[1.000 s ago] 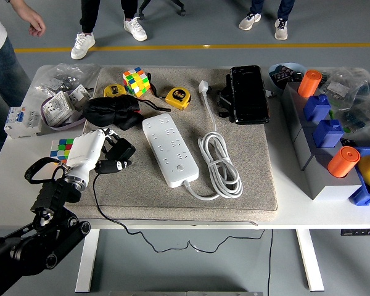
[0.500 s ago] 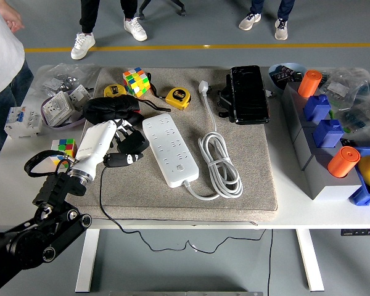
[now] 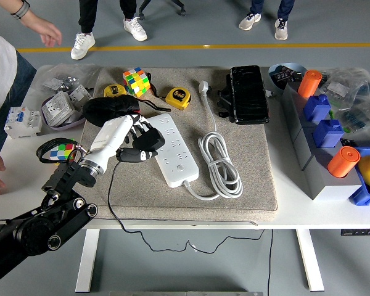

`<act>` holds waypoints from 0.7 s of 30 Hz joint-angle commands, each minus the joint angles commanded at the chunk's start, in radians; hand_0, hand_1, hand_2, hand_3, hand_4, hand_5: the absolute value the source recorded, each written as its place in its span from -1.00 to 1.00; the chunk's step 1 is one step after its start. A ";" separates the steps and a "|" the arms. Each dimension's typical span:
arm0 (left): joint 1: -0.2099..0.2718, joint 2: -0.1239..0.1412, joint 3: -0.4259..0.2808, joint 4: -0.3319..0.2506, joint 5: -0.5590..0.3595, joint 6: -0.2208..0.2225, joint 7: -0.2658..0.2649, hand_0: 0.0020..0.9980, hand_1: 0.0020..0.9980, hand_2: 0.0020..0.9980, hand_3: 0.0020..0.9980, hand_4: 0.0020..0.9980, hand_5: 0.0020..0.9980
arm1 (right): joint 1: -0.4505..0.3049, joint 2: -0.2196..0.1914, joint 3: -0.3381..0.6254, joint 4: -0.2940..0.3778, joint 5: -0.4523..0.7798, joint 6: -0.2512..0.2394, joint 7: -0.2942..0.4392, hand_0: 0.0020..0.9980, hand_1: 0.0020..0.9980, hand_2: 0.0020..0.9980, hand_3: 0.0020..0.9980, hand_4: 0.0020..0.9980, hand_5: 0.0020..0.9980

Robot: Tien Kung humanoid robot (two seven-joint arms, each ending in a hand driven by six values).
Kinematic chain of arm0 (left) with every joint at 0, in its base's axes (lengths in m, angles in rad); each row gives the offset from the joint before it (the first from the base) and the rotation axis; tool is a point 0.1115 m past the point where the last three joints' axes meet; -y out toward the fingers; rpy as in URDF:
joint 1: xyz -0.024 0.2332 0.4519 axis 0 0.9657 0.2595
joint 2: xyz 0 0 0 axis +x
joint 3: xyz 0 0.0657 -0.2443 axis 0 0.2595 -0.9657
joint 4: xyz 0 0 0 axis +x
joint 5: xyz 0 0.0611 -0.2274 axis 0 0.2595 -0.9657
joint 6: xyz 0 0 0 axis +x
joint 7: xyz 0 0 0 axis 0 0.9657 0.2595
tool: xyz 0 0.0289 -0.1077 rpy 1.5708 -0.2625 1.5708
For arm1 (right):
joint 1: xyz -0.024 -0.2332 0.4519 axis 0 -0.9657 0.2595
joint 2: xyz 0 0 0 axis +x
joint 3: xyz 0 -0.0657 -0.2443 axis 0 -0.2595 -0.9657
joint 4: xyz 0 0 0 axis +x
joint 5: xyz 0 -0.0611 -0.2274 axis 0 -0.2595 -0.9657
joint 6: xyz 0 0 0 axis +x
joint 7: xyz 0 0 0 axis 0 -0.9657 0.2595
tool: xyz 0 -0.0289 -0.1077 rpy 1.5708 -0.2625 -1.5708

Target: Put the plug near the board,insert it into the board,press the button,pull the plug out

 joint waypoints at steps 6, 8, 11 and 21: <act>-0.008 -0.003 0.010 0.018 -0.009 -0.004 0.001 -0.56 -0.34 -0.14 0.07 0.71 -0.97 | 0.001 -0.004 0.008 0.003 -0.005 -0.002 0.000 0.21 0.32 0.28 0.03 0.64 0.03; -0.010 -0.004 0.013 0.022 -0.011 -0.004 0.001 -0.56 -0.34 -0.14 0.07 0.71 -0.97 | 0.000 -0.004 0.006 0.002 -0.005 -0.001 0.000 0.21 0.32 0.28 0.03 0.64 0.03; -0.011 -0.005 0.018 0.025 -0.012 -0.006 0.002 -0.56 -0.34 -0.14 0.07 0.69 -0.94 | 0.000 -0.003 0.005 0.002 -0.004 -0.001 0.000 0.21 0.32 0.28 0.03 0.64 0.03; -0.012 -0.014 0.029 0.038 -0.013 -0.008 0.001 -0.56 -0.34 -0.14 0.07 0.69 -0.94 | 0.002 -0.003 0.006 0.005 -0.007 -0.001 0.001 0.21 0.32 0.28 0.04 0.64 0.03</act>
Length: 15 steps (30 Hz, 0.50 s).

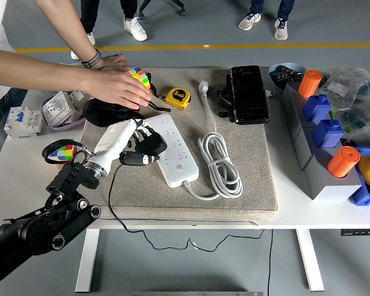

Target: Put the plug near the board,insert it into the board,press the button,pull the plug out

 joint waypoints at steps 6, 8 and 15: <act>-0.006 -0.001 0.007 0.017 0.005 0.003 -0.001 -0.56 -0.34 -0.14 0.08 0.69 -0.94 | 0.000 0.001 0.002 0.000 0.000 0.000 0.000 0.21 0.32 0.28 0.03 0.64 0.03; -0.008 -0.002 0.009 0.021 0.005 0.004 -0.001 -0.56 -0.34 -0.14 0.07 0.69 -0.93 | 0.000 0.001 0.003 0.000 -0.001 0.000 -0.001 0.21 0.32 0.28 0.03 0.64 0.02; -0.009 -0.003 0.014 0.030 0.005 0.006 -0.006 -0.56 -0.33 -0.14 0.07 0.69 -0.93 | 0.000 0.000 0.002 0.000 -0.001 0.000 0.000 0.21 0.32 0.28 0.03 0.64 0.02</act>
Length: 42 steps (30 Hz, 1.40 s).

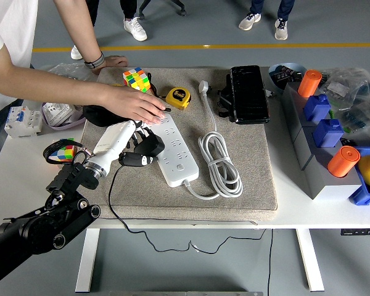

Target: Put the plug near the board,insert it into the board,press the button,pull the plug out

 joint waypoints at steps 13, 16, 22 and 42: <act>-0.004 -0.005 0.001 0.016 -0.001 0.009 -0.003 -0.56 -0.33 -0.13 0.07 0.70 -0.93 | 0.001 0.001 0.003 0.002 -0.003 0.000 0.001 0.21 0.32 0.28 0.03 0.64 0.02; -0.004 -0.005 0.003 0.020 0.002 0.008 -0.002 -0.56 -0.33 -0.13 0.07 0.70 -0.93 | 0.000 0.001 0.004 0.003 -0.003 0.000 0.001 0.21 0.32 0.28 0.03 0.64 0.02; -0.006 -0.005 0.007 0.024 0.000 0.008 -0.002 -0.56 -0.33 -0.13 0.07 0.70 -0.93 | 0.000 0.000 0.005 0.004 -0.004 -0.001 0.001 0.21 0.32 0.28 0.03 0.64 0.02; -0.003 -0.004 -0.003 0.014 -0.010 -0.021 0.006 -0.20 0.21 0.23 0.27 1.00 -0.44 | 0.001 0.000 0.012 0.009 -0.010 -0.001 0.001 0.21 0.32 0.27 0.03 0.64 0.02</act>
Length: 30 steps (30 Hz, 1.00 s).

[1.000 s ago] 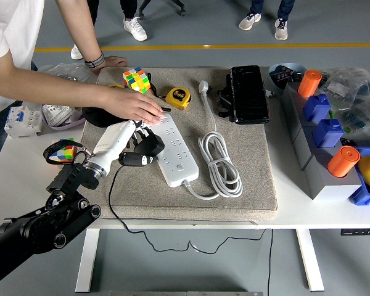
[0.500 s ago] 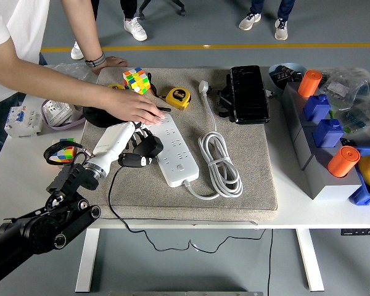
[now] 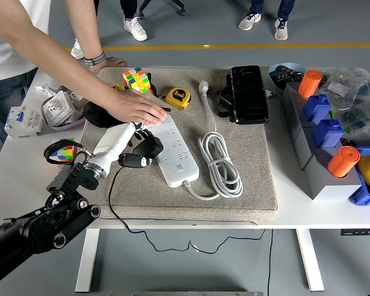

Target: Put the plug near the board,insert it into the board,press the button,pull the plug out

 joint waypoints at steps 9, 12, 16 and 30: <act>0.006 0.002 -0.012 -0.015 -0.012 -0.001 -0.012 -0.18 0.24 0.30 0.35 1.00 -0.37 | -0.001 0.000 0.001 0.001 -0.002 0.000 0.001 0.21 0.32 0.28 0.03 0.64 0.02; 0.010 0.004 -0.018 -0.032 -0.014 -0.004 -0.013 -0.18 0.25 0.31 0.36 1.00 -0.32 | -0.001 -0.001 0.002 0.000 -0.002 0.000 0.001 0.21 0.32 0.28 0.03 0.64 0.01; 0.017 0.008 -0.023 -0.052 -0.014 -0.005 -0.018 -0.18 0.25 0.31 0.36 1.00 -0.32 | -0.001 -0.001 0.002 0.000 -0.002 0.001 0.001 0.21 0.32 0.28 0.03 0.64 0.01; 0.133 0.067 -0.079 -0.208 -0.179 0.126 -0.256 0.20 0.34 0.39 0.40 1.00 0.10 | -0.004 -0.002 -0.004 -0.001 -0.004 0.003 0.000 0.21 0.32 0.27 0.03 0.63 0.01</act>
